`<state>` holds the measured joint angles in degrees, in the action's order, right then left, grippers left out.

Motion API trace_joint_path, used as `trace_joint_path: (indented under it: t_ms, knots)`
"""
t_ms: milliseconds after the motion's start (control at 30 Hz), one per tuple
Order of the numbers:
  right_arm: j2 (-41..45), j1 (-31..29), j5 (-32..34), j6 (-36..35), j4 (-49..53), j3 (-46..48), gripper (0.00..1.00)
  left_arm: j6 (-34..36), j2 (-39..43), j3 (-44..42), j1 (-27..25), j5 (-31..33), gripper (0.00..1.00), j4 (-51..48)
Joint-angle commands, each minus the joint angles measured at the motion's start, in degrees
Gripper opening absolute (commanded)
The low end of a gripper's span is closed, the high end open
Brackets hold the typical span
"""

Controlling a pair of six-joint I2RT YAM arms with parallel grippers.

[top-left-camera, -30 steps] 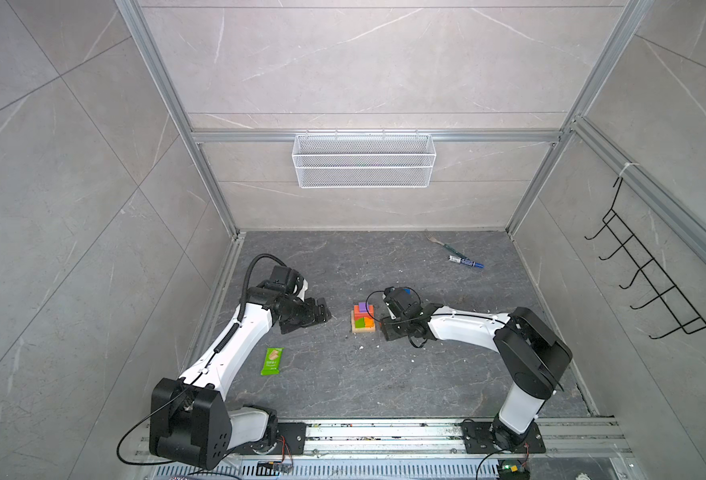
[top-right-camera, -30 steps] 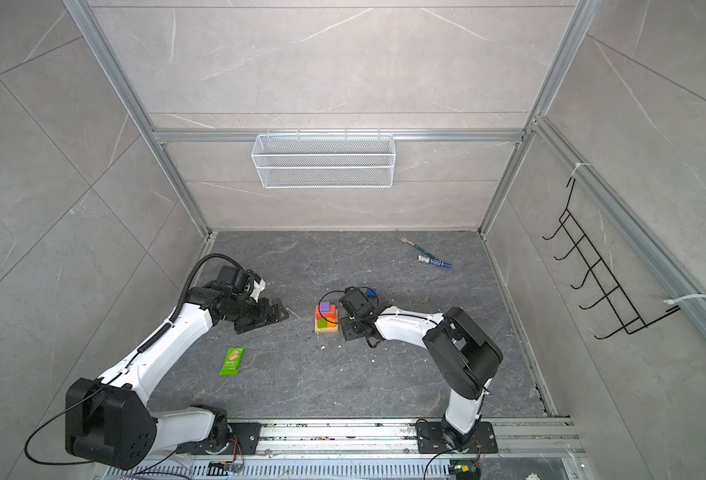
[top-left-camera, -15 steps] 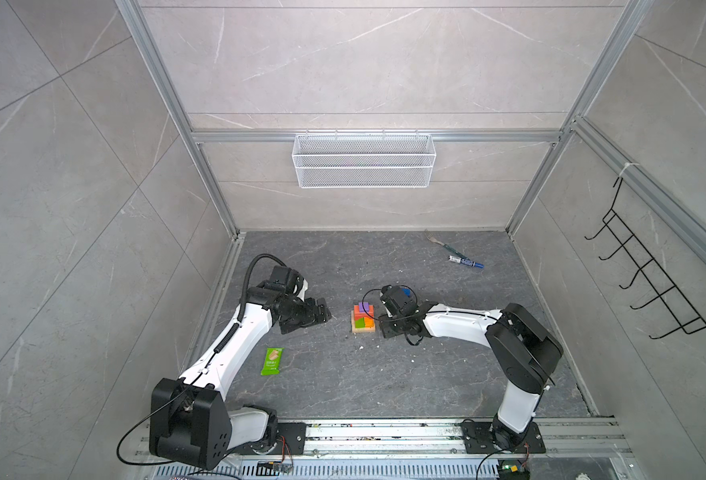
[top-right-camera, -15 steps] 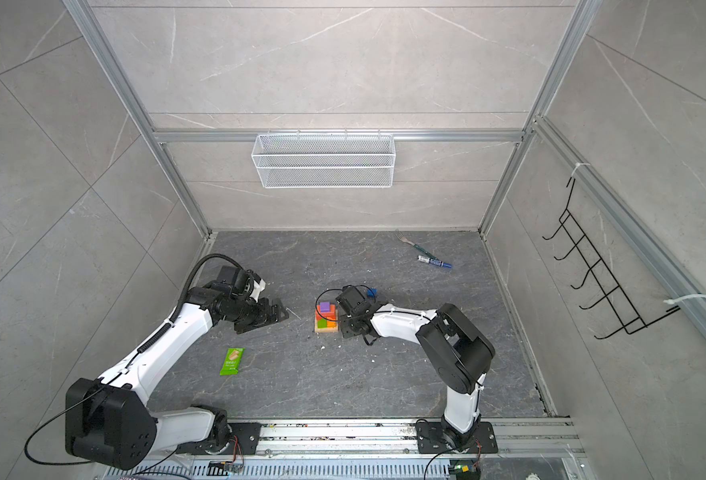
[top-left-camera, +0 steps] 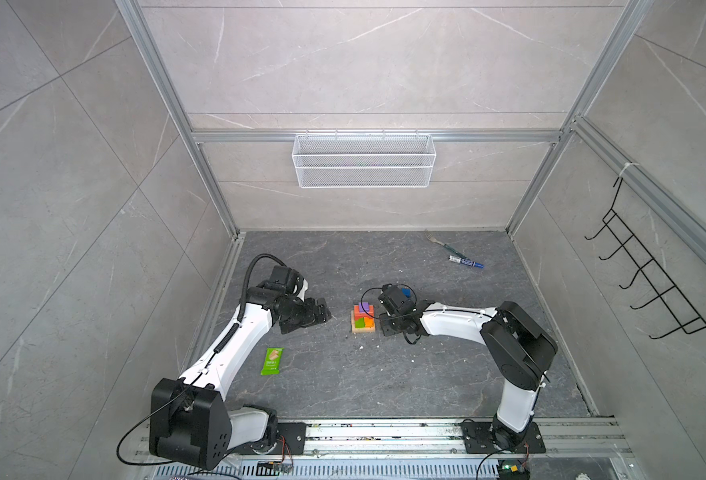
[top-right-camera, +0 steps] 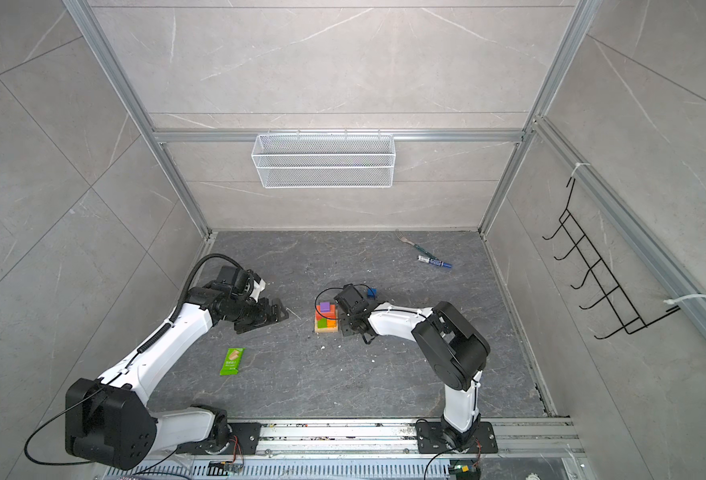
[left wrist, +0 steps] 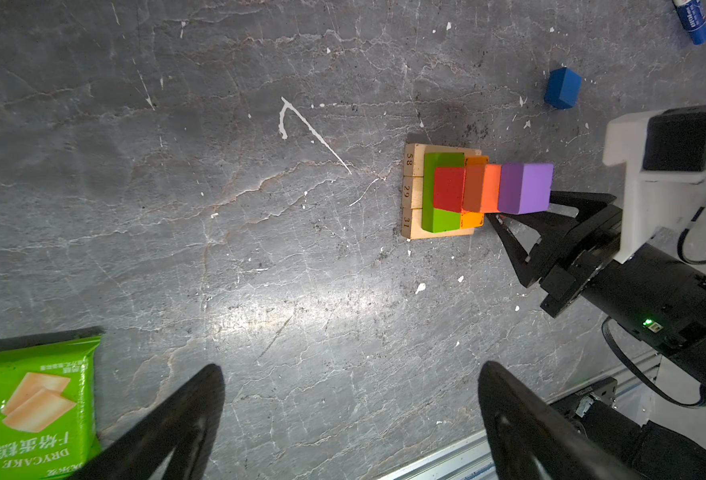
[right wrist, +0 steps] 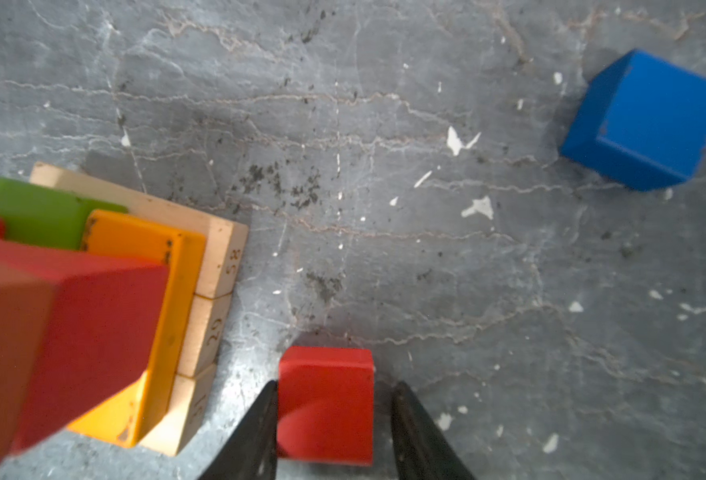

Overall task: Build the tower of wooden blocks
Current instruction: 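Lower the right gripper onto the red cube beside the stack and close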

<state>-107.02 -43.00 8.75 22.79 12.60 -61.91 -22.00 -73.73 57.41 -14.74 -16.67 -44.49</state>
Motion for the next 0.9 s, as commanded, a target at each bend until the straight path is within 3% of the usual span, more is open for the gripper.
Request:
trace_joint_path:
  t_ms: [0,400,867]
  knots:
    - [-1.71,-0.17,1.21,1.53,2.69,-1.46,0.18,1.26,1.28,-0.10,0.33,-1.13,0.97,0.36]
    - [0.17,-0.17,3.40,7.40,7.74,-2.46,0.00,1.17,1.35,-0.12,0.33,-1.26,0.97,0.44]
    - [6.06,-0.16,5.63,15.45,23.41,-11.17,0.00,1.17,1.32,-0.19,0.33,-1.78,0.97,0.63]
